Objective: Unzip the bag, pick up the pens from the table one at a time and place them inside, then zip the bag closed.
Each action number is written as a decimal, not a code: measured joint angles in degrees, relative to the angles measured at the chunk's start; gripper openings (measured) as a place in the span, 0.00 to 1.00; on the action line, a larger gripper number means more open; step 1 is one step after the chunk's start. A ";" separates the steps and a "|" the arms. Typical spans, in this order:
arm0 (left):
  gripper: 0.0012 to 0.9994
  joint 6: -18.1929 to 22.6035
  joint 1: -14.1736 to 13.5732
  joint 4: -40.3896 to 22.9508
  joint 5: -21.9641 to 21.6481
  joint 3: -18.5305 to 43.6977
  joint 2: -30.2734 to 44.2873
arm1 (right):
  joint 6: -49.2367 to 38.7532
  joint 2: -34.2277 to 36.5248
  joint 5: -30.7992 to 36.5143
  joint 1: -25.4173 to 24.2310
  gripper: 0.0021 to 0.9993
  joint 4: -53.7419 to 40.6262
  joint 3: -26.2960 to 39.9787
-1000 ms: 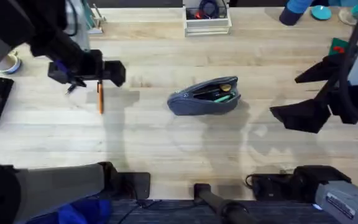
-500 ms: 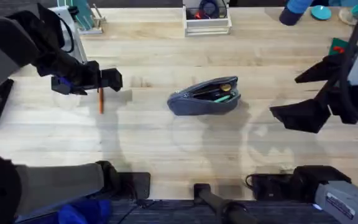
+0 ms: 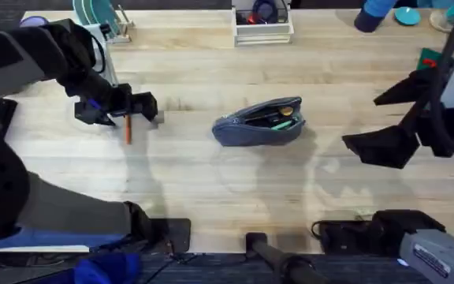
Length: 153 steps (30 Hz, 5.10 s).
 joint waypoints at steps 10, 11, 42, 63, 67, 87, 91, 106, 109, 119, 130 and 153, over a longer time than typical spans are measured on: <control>0.81 -0.25 0.02 0.06 0.09 0.00 0.00 | 0.01 -0.01 0.00 0.00 1.00 -0.01 0.00; 0.71 -0.44 0.00 0.08 0.20 0.00 0.00 | 0.01 -0.01 0.00 0.00 1.00 0.00 0.00; 0.04 1.25 -0.44 -8.67 4.19 6.55 1.66 | 0.01 -0.01 0.00 0.00 1.00 0.00 0.00; 0.04 5.92 -19.98 -22.59 8.55 27.66 -10.54 | 0.14 -0.01 0.00 0.00 1.00 -0.04 0.00; 0.04 7.85 -25.29 -22.03 13.00 29.44 -10.56 | 0.13 -0.01 -0.01 0.00 1.00 -0.04 0.00; 0.04 21.82 -46.48 -15.69 25.42 29.49 -10.54 | 0.14 -0.01 0.00 0.00 1.00 -0.04 0.00; 0.04 23.29 -49.52 -14.58 25.49 29.49 -10.43 | 0.14 0.01 0.00 0.00 1.00 -0.04 0.00; 0.04 24.13 -54.82 -12.95 26.49 29.59 2.26 | 0.14 -0.01 0.00 0.00 1.00 -0.04 0.00; 0.04 24.39 -54.80 -12.95 26.46 29.59 3.79 | 0.13 0.00 0.00 0.00 1.00 -0.04 0.00; 0.04 25.81 -54.82 -15.46 23.25 29.59 7.57 | 0.14 0.00 0.00 0.00 1.00 -0.04 0.00; 0.04 26.03 -54.86 -18.40 13.88 29.59 9.44 | 0.14 0.01 0.00 0.00 1.00 -0.04 0.00; 0.45 26.64 -54.86 -21.04 8.74 29.59 9.44 | 0.14 0.01 0.00 0.00 1.00 -0.04 0.00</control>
